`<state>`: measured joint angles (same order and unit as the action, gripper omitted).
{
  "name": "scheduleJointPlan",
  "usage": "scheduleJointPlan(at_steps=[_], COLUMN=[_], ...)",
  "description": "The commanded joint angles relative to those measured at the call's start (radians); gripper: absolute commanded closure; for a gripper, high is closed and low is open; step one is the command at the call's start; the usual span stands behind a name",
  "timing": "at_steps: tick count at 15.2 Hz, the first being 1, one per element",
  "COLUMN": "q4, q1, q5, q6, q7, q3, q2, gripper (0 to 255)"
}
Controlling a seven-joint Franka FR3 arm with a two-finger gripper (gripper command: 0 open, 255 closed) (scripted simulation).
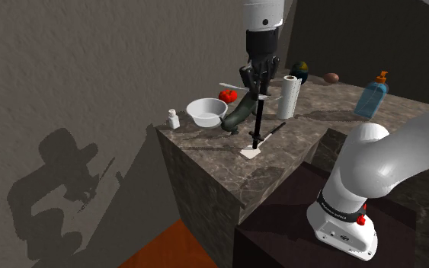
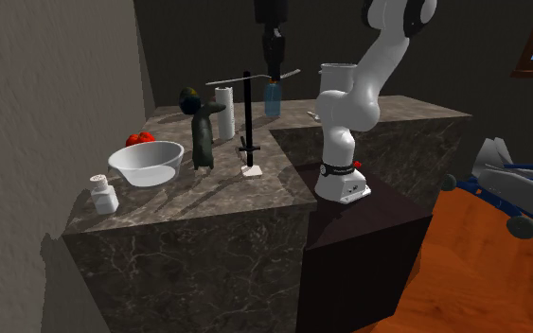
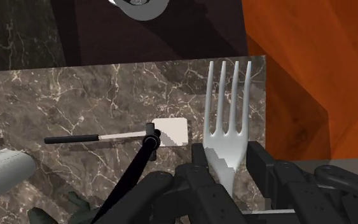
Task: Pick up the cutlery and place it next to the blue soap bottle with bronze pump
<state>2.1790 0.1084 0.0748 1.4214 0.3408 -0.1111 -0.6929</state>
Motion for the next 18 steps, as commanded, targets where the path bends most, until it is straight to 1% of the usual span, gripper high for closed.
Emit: scheduleJointPlan(at_steps=[1,9,18], q4=[0.038,0.121,0.131], q1=[-0.007,-0.048,-0.098], q5=[-0.021,-0.149,-0.338], q6=[-0.017,-0.094,-0.167], q7=[-0.038,-0.205,-0.405], q3=[0.034,0.192,0.385], q2=[-0.053,-0.214,-0.323], gripper=[255,255,255])
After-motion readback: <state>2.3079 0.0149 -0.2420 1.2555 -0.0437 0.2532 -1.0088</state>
